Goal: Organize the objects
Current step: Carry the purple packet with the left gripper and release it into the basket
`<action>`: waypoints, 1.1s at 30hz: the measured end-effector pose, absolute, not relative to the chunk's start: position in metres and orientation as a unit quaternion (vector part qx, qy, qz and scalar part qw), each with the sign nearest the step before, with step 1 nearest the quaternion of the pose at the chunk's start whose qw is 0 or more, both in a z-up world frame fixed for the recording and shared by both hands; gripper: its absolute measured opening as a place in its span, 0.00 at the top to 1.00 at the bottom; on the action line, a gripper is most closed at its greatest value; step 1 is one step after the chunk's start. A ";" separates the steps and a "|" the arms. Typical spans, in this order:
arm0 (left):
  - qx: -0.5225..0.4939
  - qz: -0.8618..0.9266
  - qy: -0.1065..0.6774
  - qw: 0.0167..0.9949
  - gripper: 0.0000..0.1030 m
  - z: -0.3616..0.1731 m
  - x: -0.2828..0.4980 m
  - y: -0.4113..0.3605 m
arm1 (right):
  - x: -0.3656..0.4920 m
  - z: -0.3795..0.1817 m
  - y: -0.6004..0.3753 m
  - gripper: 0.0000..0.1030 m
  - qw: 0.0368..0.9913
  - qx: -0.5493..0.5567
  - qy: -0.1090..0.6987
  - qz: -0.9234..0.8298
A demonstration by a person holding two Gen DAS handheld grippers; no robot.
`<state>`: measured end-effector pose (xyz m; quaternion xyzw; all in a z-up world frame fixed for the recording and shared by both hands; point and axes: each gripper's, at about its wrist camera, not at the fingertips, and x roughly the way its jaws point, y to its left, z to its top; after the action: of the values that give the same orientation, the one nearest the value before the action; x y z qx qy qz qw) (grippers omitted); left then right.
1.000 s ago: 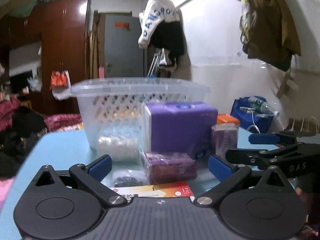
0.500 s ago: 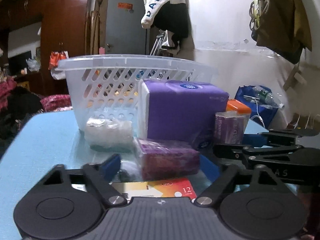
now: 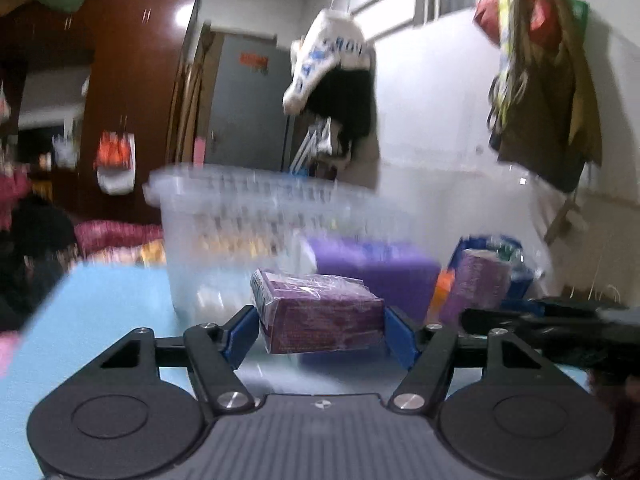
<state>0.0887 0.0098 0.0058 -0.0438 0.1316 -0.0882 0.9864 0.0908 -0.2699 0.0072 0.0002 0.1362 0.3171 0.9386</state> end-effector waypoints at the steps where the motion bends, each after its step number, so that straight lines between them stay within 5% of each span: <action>1: -0.036 -0.086 0.121 0.988 0.31 0.018 0.087 0.013 | 0.090 0.019 -0.275 0.58 0.935 0.004 0.129 0.332; 6: -0.014 -0.085 0.100 0.991 0.31 0.087 0.117 0.024 | 0.109 0.085 -0.267 0.58 0.942 -0.032 0.097 0.319; 10: -0.011 -0.061 0.161 0.985 0.30 0.119 0.197 0.034 | 0.160 0.117 -0.238 0.59 0.938 -0.050 0.116 0.324; 17: -0.024 -0.043 0.307 0.950 0.30 0.090 0.302 0.045 | 0.255 0.100 -0.193 0.59 0.925 -0.058 0.251 0.278; 28: -0.001 -0.046 0.295 0.954 0.25 0.081 0.303 0.036 | 0.263 0.088 -0.189 0.58 0.918 -0.057 0.280 0.276; 31: 0.016 -0.038 0.276 0.960 0.09 0.082 0.295 0.028 | 0.260 0.089 -0.194 0.43 0.922 -0.053 0.267 0.276; 33: 0.017 -0.038 0.262 0.964 0.09 0.084 0.286 0.025 | 0.255 0.090 -0.197 0.14 0.926 -0.053 0.254 0.274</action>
<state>0.2863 0.0250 0.0840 0.0171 0.2625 -0.0377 0.9640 0.2551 -0.1971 0.0904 -0.0533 0.2543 0.2738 0.9260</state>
